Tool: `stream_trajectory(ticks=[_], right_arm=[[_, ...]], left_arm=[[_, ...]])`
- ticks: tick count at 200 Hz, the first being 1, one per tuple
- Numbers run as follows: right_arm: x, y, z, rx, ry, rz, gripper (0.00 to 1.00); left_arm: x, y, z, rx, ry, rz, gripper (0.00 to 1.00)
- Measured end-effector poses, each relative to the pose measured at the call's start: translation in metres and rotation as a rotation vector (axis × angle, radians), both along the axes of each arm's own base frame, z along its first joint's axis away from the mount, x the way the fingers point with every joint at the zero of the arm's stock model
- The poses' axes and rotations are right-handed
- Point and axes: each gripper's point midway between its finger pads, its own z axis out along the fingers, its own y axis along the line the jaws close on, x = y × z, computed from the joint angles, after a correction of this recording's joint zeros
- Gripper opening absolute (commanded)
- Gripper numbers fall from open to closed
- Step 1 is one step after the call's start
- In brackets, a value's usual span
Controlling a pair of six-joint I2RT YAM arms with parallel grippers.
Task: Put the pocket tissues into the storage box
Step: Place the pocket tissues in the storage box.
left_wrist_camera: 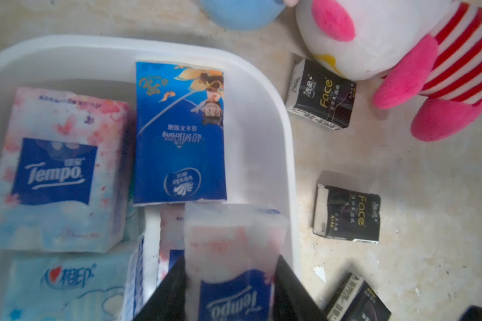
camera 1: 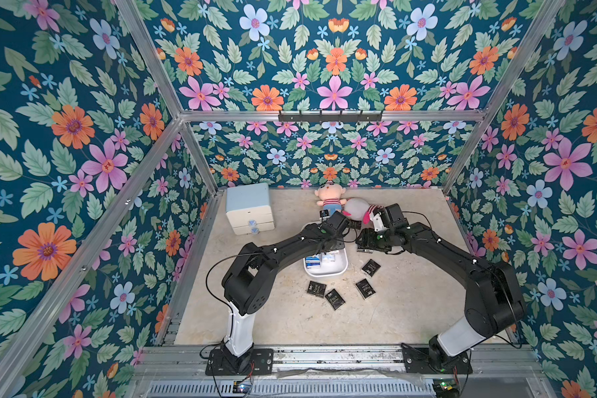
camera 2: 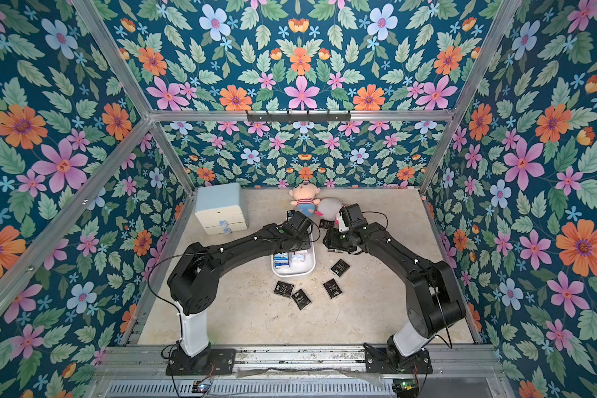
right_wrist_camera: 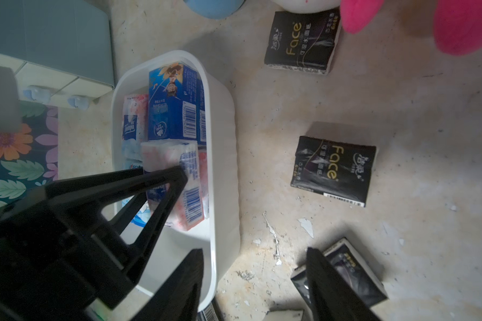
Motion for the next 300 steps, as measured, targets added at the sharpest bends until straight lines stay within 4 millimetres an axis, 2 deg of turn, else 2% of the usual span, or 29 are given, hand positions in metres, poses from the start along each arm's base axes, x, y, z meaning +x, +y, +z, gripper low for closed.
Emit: stream_trajectory(ticks=[71,85,101,124,152,178,192,213,267,300], right_arm=[[0.003,0.000,0.002,-0.001,-0.006,-0.003,0.63],[0.002,0.000,0.001,-0.001,-0.003,-0.003,0.63],[0.003,0.000,0.001,0.000,-0.003,-0.002,0.63],[0.001,0.004,0.000,0.016,0.007,0.010,0.59],[0.002,0.014,-0.001,0.043,0.010,0.034,0.55],[0.008,0.030,-0.004,0.050,0.007,0.062,0.52],[0.011,0.035,-0.013,0.040,0.021,0.069,0.49],[0.016,0.040,-0.021,0.026,0.030,0.072,0.43],[0.021,0.061,-0.032,-0.001,0.026,0.099,0.38],[0.032,0.074,-0.039,-0.017,0.022,0.099,0.28]], left_arm=[[-0.012,0.014,-0.011,0.061,0.050,0.005,0.52],[-0.014,0.017,-0.013,0.075,0.058,0.007,0.58],[-0.013,0.020,-0.012,0.089,0.056,0.013,0.70],[-0.009,0.021,-0.004,0.099,0.040,0.025,0.81],[-0.005,0.025,0.014,0.097,0.007,0.044,0.84],[-0.003,0.035,0.045,0.048,-0.046,0.086,0.86],[-0.003,0.050,0.059,0.025,-0.072,0.123,0.86],[-0.004,0.080,0.066,-0.005,-0.091,0.191,0.86],[-0.026,0.189,0.043,-0.089,-0.061,0.435,0.87],[-0.033,0.223,0.043,-0.119,-0.067,0.492,0.87]])
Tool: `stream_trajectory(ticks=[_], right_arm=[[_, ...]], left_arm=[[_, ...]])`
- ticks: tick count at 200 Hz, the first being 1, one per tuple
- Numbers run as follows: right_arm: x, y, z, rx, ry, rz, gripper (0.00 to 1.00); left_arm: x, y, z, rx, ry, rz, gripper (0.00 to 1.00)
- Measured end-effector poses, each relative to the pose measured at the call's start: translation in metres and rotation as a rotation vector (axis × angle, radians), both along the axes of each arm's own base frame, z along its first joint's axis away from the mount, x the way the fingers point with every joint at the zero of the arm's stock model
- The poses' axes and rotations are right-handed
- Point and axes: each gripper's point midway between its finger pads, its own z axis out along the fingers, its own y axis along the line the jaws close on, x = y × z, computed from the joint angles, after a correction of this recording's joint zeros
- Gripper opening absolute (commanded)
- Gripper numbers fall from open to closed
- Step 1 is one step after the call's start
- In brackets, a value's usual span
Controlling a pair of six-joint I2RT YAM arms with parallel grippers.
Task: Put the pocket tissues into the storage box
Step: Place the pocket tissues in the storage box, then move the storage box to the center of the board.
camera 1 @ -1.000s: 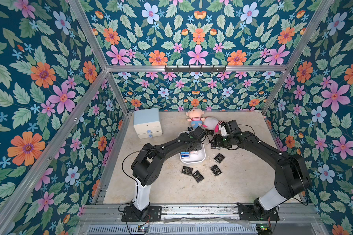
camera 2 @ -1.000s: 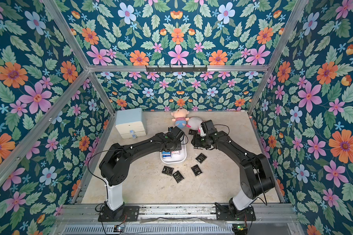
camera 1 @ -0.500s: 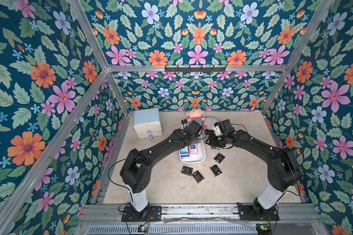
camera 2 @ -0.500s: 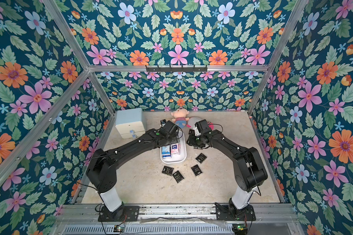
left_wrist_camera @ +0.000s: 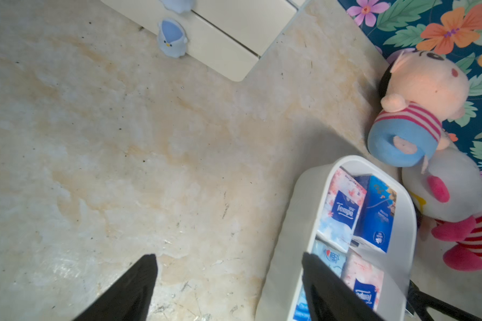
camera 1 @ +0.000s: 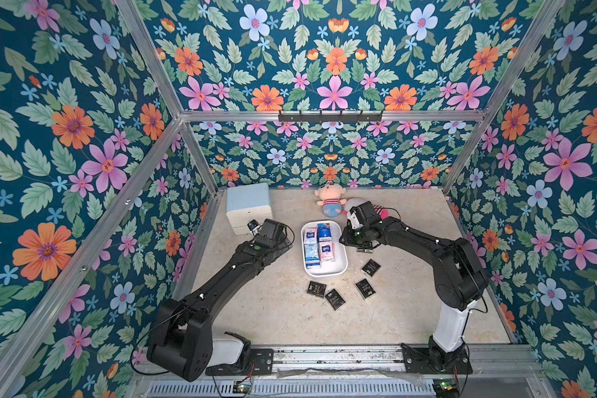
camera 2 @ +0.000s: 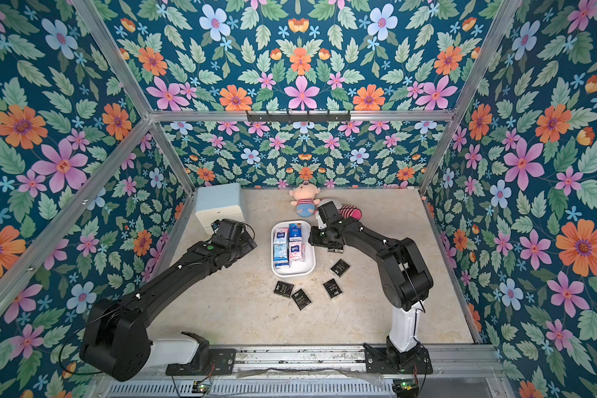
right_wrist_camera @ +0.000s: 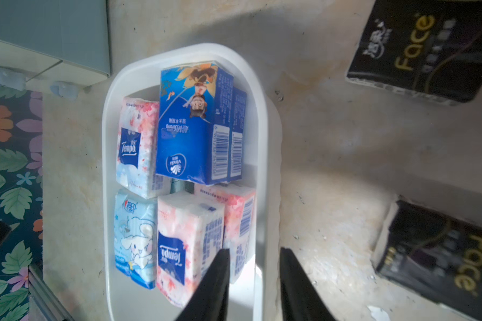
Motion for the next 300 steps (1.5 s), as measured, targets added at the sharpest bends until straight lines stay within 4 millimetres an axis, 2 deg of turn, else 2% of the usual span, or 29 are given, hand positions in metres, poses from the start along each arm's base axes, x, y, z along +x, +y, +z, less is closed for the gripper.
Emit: stream_trajectory(ticks=[20,41,78,128,159,168,179,199,217,235,259,300], right_arm=[[0.008,0.003,-0.008,-0.022,0.002,-0.016,0.20],[0.014,0.006,-0.013,-0.058,0.000,-0.024,0.17],[0.008,0.032,-0.012,-0.085,-0.018,0.024,0.13],[-0.009,0.073,-0.015,-0.083,-0.020,0.100,0.14],[-0.019,0.088,-0.015,-0.073,-0.006,0.114,0.15],[-0.022,0.090,-0.015,-0.072,0.000,0.117,0.16],[-0.025,0.091,-0.016,-0.066,0.010,0.112,0.23],[-0.033,0.086,-0.015,-0.066,0.031,0.106,0.41],[-0.031,0.078,-0.004,-0.055,0.025,0.074,0.52],[-0.021,0.066,0.015,-0.028,-0.007,0.037,0.57],[-0.002,0.035,0.031,-0.006,-0.040,-0.045,0.61],[0.034,-0.023,0.032,-0.024,-0.064,-0.175,0.66]], left_arm=[[-0.001,0.014,-0.001,0.009,-0.001,0.019,0.87],[-0.003,0.024,-0.006,0.018,0.011,0.025,0.87],[-0.004,0.033,-0.012,0.016,0.029,0.019,0.88],[-0.008,0.041,-0.013,0.015,0.031,0.008,0.88],[-0.012,0.046,-0.014,0.016,0.032,0.017,0.87],[-0.013,0.047,-0.015,0.015,0.034,0.019,0.87],[-0.015,0.048,-0.017,0.013,0.040,0.019,0.87],[-0.018,0.047,-0.022,0.007,0.054,0.014,0.88],[-0.018,0.046,-0.025,0.001,0.063,0.009,0.87],[-0.018,0.043,-0.026,-0.013,0.066,0.004,0.88],[-0.016,0.042,-0.026,-0.023,0.060,0.003,0.88],[-0.016,0.040,-0.034,-0.045,0.070,0.014,0.87]])
